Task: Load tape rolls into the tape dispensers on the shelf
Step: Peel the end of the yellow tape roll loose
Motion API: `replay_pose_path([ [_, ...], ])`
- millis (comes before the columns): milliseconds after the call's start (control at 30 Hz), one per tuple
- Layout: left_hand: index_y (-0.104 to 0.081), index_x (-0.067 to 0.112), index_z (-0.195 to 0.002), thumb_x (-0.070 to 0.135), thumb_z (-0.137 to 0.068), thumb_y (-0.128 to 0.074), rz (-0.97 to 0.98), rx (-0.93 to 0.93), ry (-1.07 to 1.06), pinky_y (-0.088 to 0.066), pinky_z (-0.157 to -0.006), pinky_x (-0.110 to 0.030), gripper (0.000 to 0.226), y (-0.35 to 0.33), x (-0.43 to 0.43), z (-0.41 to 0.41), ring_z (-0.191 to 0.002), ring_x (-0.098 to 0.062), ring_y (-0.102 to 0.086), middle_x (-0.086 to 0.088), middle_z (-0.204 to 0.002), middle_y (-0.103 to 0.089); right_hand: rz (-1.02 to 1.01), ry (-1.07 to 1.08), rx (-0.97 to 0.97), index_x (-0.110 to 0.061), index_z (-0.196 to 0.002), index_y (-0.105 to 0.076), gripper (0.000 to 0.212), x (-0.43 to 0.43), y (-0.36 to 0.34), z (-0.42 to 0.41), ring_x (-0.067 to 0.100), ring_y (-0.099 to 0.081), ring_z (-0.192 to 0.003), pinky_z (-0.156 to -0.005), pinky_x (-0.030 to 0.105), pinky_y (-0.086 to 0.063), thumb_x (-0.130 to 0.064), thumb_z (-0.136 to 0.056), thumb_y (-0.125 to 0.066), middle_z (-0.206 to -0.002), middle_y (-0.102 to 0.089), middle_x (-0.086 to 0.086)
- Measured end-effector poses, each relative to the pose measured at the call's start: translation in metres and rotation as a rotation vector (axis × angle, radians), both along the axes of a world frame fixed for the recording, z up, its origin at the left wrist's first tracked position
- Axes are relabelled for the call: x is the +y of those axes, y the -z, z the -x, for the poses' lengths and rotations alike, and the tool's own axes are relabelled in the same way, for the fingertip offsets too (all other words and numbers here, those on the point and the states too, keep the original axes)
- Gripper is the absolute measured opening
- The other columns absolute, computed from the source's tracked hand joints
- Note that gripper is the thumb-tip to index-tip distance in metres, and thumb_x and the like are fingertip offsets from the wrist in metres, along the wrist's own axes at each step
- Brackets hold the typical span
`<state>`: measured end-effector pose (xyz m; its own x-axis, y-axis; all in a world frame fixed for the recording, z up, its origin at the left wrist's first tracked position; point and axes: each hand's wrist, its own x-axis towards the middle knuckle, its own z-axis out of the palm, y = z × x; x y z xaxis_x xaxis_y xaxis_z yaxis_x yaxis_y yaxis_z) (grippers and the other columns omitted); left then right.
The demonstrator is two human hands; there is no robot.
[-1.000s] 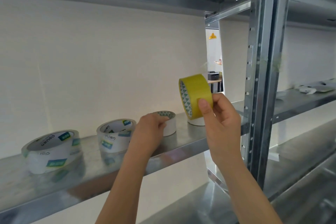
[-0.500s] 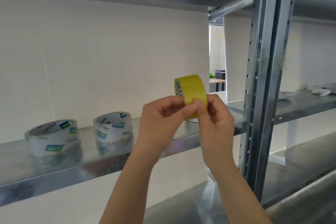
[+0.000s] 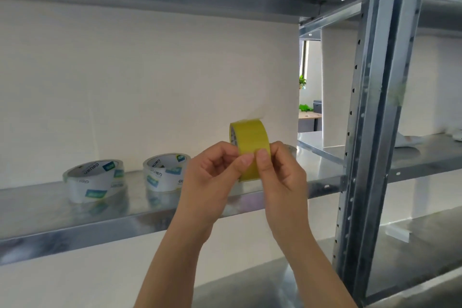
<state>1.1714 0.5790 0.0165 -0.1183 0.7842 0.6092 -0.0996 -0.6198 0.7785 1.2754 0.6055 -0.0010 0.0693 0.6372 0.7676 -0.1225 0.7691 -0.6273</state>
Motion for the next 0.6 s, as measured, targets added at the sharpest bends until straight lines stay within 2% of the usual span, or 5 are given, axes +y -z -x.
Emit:
replay_pose_path([
  [233, -0.065, 0.010, -0.075, 0.018, -0.077, -0.066, -0.031, 0.006, -0.159, -0.048, -0.067, -0.021, 0.009, 0.001, -0.034, 0.069, -0.071, -0.016, -0.056, -0.006, -0.072, -0.063, -0.017, -0.239, 0.011, -0.013, -0.067, -0.045, 0.026, -0.015, 0.000, 0.072, 0.000, -0.038, -0.056, -0.054, 0.011, -0.033, -0.022, -0.091, -0.048, -0.059, -0.045, -0.015],
  [367, -0.063, 0.005, -0.075, 0.017, -0.078, -0.071, -0.027, -0.007, -0.288, -0.047, -0.065, -0.019, 0.014, 0.002, -0.068, 0.118, -0.068, -0.012, -0.055, -0.002, -0.068, -0.062, 0.011, -0.379, 0.019, -0.010, -0.069, -0.048, 0.026, -0.033, 0.003, 0.130, 0.003, -0.040, -0.057, -0.054, 0.015, -0.034, -0.025, -0.090, -0.050, -0.061, -0.045, -0.009],
  [467, -0.060, 0.005, -0.074, 0.014, -0.078, -0.071, -0.031, -0.006, -0.375, -0.045, -0.062, -0.017, 0.015, -0.003, -0.101, 0.157, -0.062, -0.008, -0.053, 0.005, -0.062, -0.060, 0.013, -0.491, 0.036, -0.010, -0.069, -0.049, 0.032, -0.056, 0.000, 0.179, 0.007, -0.040, -0.058, -0.053, 0.019, -0.034, -0.035, -0.089, -0.052, -0.061, -0.045, -0.006],
  [533, -0.060, 0.006, -0.074, 0.012, -0.079, -0.067, -0.028, -0.002, -0.443, -0.045, -0.064, -0.021, 0.011, -0.005, -0.126, 0.187, -0.066, -0.014, -0.053, 0.001, -0.064, -0.060, 0.011, -0.554, 0.040, -0.009, -0.069, -0.048, 0.034, -0.075, -0.003, 0.213, 0.008, -0.039, -0.058, -0.053, 0.020, -0.033, -0.038, -0.087, -0.052, -0.061, -0.044, -0.003],
  [600, -0.062, 0.006, -0.076, 0.014, -0.079, -0.066, -0.019, 0.004, -0.526, -0.044, -0.070, -0.029, 0.010, -0.008, -0.154, 0.216, -0.073, -0.022, -0.051, -0.006, -0.069, -0.060, 0.006, -0.625, 0.043, -0.012, -0.067, -0.048, 0.030, -0.096, -0.006, 0.247, 0.005, -0.038, -0.056, -0.053, 0.018, -0.033, -0.033, -0.089, -0.052, -0.059, -0.044, -0.008],
])
